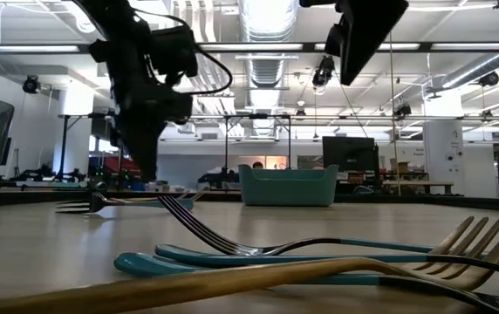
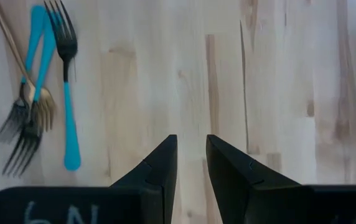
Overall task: Sort silverware by color (type)
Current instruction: Put the blue fork into the black bin
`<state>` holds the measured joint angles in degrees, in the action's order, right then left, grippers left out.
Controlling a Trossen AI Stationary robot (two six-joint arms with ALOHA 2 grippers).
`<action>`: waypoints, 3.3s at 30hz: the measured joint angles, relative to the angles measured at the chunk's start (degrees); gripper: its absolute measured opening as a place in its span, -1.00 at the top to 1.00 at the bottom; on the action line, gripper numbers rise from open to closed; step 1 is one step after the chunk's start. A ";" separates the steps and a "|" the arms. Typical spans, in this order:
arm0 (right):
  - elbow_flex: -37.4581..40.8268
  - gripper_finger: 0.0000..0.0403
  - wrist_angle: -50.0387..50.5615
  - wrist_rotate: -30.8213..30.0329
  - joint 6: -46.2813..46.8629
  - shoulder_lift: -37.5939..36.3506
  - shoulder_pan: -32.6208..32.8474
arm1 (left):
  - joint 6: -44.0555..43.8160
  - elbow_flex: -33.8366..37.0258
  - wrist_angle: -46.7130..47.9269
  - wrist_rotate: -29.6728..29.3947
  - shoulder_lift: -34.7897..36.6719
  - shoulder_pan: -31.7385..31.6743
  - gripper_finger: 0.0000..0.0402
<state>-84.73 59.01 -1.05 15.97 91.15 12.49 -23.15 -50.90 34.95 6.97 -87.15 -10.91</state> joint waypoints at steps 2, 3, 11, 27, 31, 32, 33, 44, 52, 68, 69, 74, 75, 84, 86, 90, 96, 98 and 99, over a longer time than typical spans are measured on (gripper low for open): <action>0.00 0.62 0.67 -0.01 -0.07 0.00 -0.02 | 0.34 0.02 1.40 0.03 0.03 0.47 1.00; 0.00 0.62 1.07 -0.01 -0.11 0.00 -0.02 | 0.41 0.02 1.57 0.02 0.04 0.65 1.00; 0.00 0.62 2.40 -0.03 -2.98 0.00 -0.15 | 1.44 0.51 2.45 0.05 0.09 2.22 0.70; 0.00 0.62 3.60 -0.45 -5.70 -0.72 -0.15 | -0.21 2.41 1.86 -2.42 -7.14 3.70 0.26; 0.00 0.62 3.64 -0.44 -6.25 -0.72 -0.15 | -1.54 2.17 2.46 -2.85 -10.40 3.93 0.32; 0.00 0.62 3.64 -0.43 -6.25 -0.72 -0.15 | -1.87 2.15 2.52 -2.74 -10.77 3.94 0.36; 0.00 0.62 3.65 -0.45 -6.25 -0.72 -0.15 | -2.03 2.08 2.64 -2.78 -11.12 3.98 0.42; 0.00 0.62 3.78 -0.38 -6.88 -0.72 -0.15 | -3.04 -1.82 6.03 -2.02 -10.67 4.02 0.99; 0.00 0.62 5.98 -0.43 -2.12 -0.72 -0.15 | -1.06 -8.08 7.31 2.52 -8.75 4.34 1.00; 0.00 0.62 12.12 -5.45 7.41 -5.60 -1.18 | -11.90 -9.40 7.93 12.12 8.23 19.32 1.00; 0.00 0.62 12.02 -5.46 7.44 -5.66 -1.18 | -13.69 -9.40 8.00 12.15 8.84 21.62 1.00; 0.06 0.62 11.55 -5.56 6.88 -5.66 -1.18 | -24.53 -9.39 10.15 12.00 10.15 32.61 1.00; 0.20 0.62 11.11 -5.58 6.66 -5.68 -1.18 | -26.15 -9.40 10.62 11.92 10.25 34.64 1.00; 0.37 0.62 8.96 -5.58 6.01 -5.68 -1.18 | -39.77 -9.37 12.45 9.99 9.08 50.01 1.00; 0.37 0.62 8.90 -5.58 5.99 -5.68 -1.18 | -40.63 -9.36 13.17 8.44 8.30 52.01 1.00; 0.39 0.62 8.08 -5.56 6.08 -5.68 -1.18 | -42.77 -9.35 13.29 5.95 6.40 53.20 1.00; 0.42 0.62 5.73 -4.79 7.83 -5.68 -0.94 | -49.32 -9.35 13.34 4.11 3.50 53.20 0.96; 0.42 0.62 5.35 -4.59 8.12 -5.68 -0.55 | -49.61 -9.35 13.32 4.83 2.76 53.38 0.91; 0.42 0.62 4.98 -4.53 8.13 -5.68 -0.36 | -49.62 -9.35 13.32 5.33 2.47 53.45 0.88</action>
<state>-84.31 63.99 -5.58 24.09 85.47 12.14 -72.77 -60.25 48.27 12.30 -84.68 42.54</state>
